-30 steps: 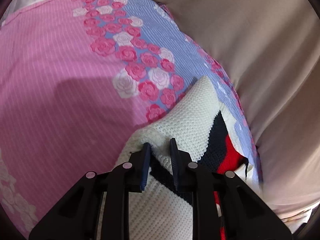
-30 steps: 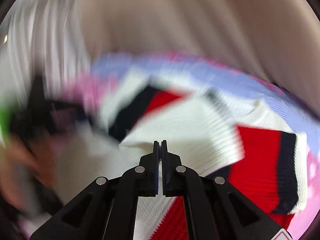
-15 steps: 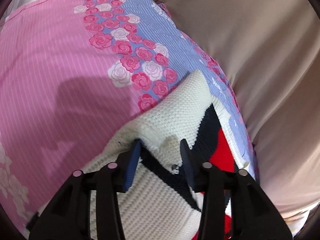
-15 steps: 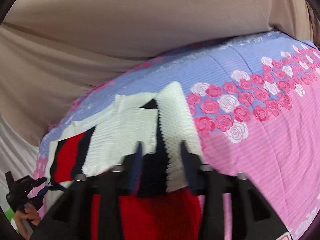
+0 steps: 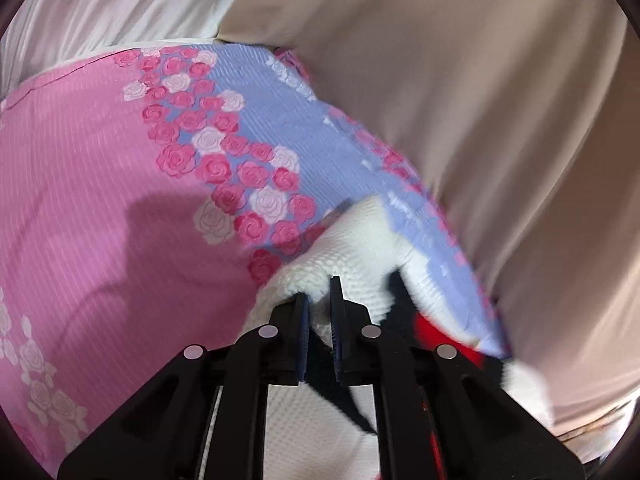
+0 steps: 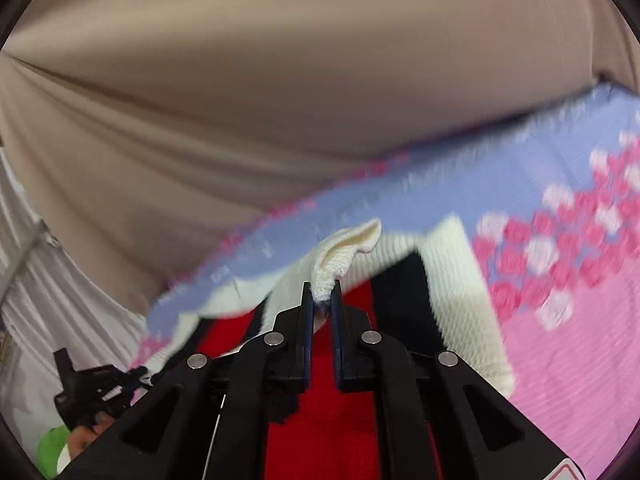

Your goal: Fold small clothes

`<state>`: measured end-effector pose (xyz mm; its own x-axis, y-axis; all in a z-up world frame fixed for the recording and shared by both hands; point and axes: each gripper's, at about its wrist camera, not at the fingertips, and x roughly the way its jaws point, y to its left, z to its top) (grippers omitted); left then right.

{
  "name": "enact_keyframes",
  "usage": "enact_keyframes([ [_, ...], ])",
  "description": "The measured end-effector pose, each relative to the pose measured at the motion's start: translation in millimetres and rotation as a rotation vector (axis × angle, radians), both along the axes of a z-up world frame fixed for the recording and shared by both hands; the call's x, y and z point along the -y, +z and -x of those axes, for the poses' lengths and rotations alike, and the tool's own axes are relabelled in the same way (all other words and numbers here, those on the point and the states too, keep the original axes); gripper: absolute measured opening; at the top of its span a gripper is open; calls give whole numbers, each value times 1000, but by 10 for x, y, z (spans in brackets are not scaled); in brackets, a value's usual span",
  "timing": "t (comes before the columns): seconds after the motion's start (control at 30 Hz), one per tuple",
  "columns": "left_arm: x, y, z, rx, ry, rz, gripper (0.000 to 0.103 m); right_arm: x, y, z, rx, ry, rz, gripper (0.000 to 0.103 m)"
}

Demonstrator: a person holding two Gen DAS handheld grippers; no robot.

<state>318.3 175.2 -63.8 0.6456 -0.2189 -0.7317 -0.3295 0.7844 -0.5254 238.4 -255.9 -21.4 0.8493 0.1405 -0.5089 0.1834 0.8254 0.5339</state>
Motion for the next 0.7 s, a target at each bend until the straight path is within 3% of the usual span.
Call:
enact_keyframes([
  [0.03,39,-133,-31,-39,-8,-32,9,30,15,56,12,-14,7,7],
  [0.07,65,-285,-60,-90,-12,-51,9,69,-128,25,-41,-19,17,7],
  [0.1,72,-452,-67,-141,-5,-42,9,97,-346,-63,-128,-17,20,7],
  [0.17,40,-451,-5,-112,11,-32,9,140,-951,-258,-358,-7,4,7],
  [0.2,29,-389,14,-92,8,-37,9,141,-983,-195,-330,-9,-1,7],
  [0.33,7,-433,-3,-103,16,-27,9,99,-565,-31,-162,-11,2,7],
  [0.4,22,-494,4,-107,16,-35,9,100,-667,-69,-195,-9,21,8],
  [0.47,31,-462,43,-96,8,-39,11,87,-992,-171,-343,16,42,7],
  [0.53,-7,-416,101,-90,-8,23,13,86,-927,-74,-309,8,24,9],
  [0.6,-50,-359,221,-101,-14,77,18,61,-724,40,-259,3,15,17],
  [0.7,3,-146,434,-44,-44,63,19,-90,-412,243,-210,-27,136,18],
])
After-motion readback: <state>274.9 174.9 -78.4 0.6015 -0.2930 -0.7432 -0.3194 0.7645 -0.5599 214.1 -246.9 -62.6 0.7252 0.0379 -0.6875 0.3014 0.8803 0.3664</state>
